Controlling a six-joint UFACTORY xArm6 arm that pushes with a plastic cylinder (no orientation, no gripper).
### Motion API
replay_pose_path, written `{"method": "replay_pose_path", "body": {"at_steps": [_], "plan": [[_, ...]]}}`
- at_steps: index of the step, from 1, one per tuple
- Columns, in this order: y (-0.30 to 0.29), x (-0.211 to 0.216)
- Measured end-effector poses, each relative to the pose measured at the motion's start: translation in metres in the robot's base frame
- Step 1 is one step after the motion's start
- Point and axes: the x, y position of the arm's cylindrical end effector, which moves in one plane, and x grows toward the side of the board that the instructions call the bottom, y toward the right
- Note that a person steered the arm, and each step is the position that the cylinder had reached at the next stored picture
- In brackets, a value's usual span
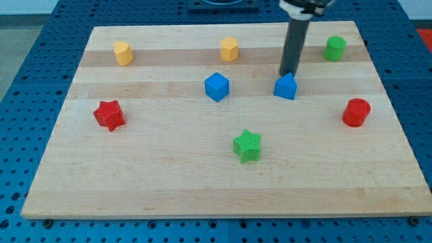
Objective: Move blue triangle in between blue cube and red circle
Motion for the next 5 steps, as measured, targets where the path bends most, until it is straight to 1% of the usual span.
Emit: {"method": "replay_pose_path", "body": {"at_steps": [1,2,5], "plan": [[-0.021,0.000],[-0.023,0.013],[-0.022,0.072]]}}
